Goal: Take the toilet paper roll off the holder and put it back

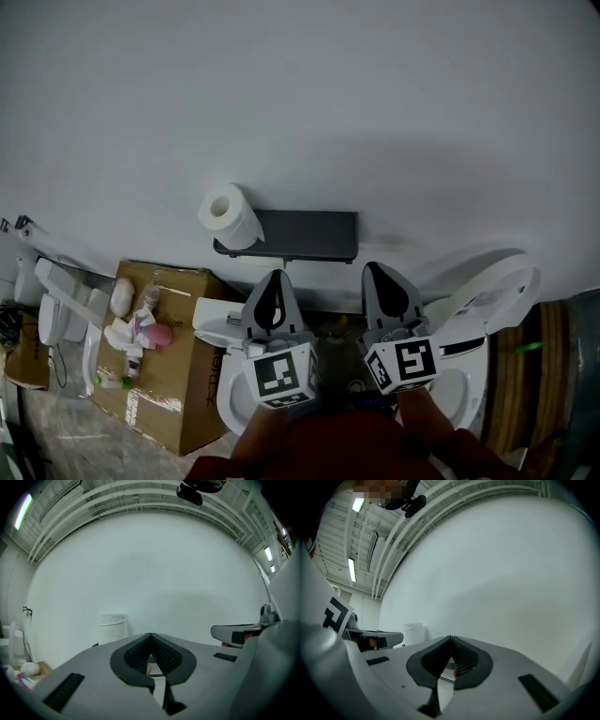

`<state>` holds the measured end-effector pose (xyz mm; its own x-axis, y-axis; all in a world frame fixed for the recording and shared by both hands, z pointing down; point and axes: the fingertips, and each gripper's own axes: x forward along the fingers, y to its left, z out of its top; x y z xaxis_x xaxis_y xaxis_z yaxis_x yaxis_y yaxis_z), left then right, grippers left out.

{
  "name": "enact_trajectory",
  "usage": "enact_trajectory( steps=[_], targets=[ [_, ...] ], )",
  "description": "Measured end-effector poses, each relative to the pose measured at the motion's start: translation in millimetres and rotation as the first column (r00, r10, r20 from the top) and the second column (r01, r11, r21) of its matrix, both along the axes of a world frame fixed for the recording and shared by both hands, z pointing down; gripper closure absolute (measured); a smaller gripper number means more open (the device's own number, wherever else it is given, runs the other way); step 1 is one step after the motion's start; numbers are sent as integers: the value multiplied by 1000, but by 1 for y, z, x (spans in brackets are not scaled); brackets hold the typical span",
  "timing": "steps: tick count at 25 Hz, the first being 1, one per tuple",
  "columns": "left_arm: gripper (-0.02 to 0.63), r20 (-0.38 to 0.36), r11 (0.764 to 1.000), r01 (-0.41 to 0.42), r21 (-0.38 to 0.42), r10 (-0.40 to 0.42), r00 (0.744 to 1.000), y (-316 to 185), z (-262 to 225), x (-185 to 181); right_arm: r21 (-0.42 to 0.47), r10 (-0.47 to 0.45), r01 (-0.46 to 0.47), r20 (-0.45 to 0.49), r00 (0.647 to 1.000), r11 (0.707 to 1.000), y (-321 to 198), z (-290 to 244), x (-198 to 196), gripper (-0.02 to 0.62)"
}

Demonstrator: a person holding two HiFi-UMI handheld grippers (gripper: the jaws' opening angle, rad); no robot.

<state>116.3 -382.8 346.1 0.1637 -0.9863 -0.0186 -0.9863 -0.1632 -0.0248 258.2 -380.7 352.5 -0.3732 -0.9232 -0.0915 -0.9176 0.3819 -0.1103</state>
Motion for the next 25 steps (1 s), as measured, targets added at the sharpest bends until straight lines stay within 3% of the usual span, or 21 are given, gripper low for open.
enact_trajectory(
  steps=[4, 13, 14, 21, 25],
  targets=[
    [591, -34, 1000, 1, 10, -1, 999, -9, -4, -10, 5, -8, 8, -9, 1000, 1000, -10, -2, -16, 577],
    [575, -35, 999, 32, 9, -31, 999, -22, -6, -24, 1, -2, 2, -6, 1000, 1000, -23, -4, -25, 577],
    [510, -34, 999, 34, 6, -34, 999, -24, -6, -26, 3, -5, 5, -7, 1000, 1000, -25, -3, -25, 577],
    [233, 13, 995, 101, -7, -101, 995, -37, -4, -54, 14, -9, 9, 10, 1000, 1000, -26, -6, -28, 577],
    [156, 5, 992, 120, -25, -120, 993, -57, -3, -68, 24, -9, 9, 16, 1000, 1000, -26, -10, -30, 577]
  ],
)
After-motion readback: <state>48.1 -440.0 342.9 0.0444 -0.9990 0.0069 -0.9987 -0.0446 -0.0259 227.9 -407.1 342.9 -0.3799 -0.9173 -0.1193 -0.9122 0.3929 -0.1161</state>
